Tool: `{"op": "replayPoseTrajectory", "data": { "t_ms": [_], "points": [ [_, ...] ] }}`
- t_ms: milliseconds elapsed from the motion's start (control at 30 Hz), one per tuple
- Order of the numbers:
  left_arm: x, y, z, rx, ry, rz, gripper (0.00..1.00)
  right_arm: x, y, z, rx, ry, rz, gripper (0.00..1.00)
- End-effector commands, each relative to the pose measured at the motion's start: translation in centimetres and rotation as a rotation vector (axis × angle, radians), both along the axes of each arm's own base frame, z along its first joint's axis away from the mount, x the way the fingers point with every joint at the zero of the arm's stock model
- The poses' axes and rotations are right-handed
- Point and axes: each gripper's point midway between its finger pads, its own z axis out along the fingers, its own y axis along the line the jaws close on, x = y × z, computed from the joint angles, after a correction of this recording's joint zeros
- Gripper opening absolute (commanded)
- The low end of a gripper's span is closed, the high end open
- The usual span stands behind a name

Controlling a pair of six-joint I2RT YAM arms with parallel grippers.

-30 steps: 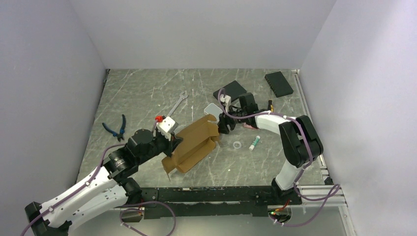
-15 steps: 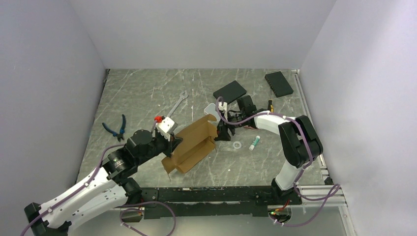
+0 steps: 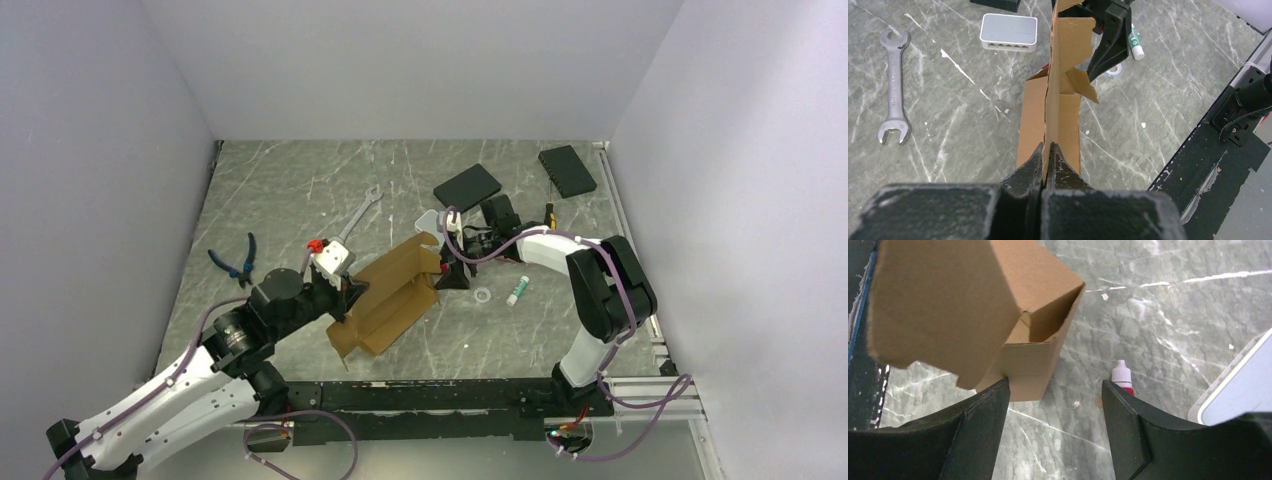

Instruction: Fold the paper box

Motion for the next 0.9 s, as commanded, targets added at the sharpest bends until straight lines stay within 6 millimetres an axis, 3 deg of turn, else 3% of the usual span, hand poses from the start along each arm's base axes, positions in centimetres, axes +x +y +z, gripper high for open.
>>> {"op": "replayPoseTrajectory", "data": {
  "t_ms": [0, 300, 867],
  "points": [
    [-0.3, 0.3, -0.1, -0.013, 0.008, 0.011, 0.0, -0.5, 1.0, 2.1, 0.079, -0.128, 0.11, 0.72],
    [-0.3, 0.2, -0.2, -0.009, 0.016, 0.008, 0.0, -0.3, 2.4, 2.9, 0.111, -0.114, 0.105, 0.71],
    [-1.7, -0.2, -0.3, -0.062, 0.07, -0.029, 0.0, -1.4, 1.9, 2.2, 0.124, -0.13, 0.08, 0.66]
  ]
}}
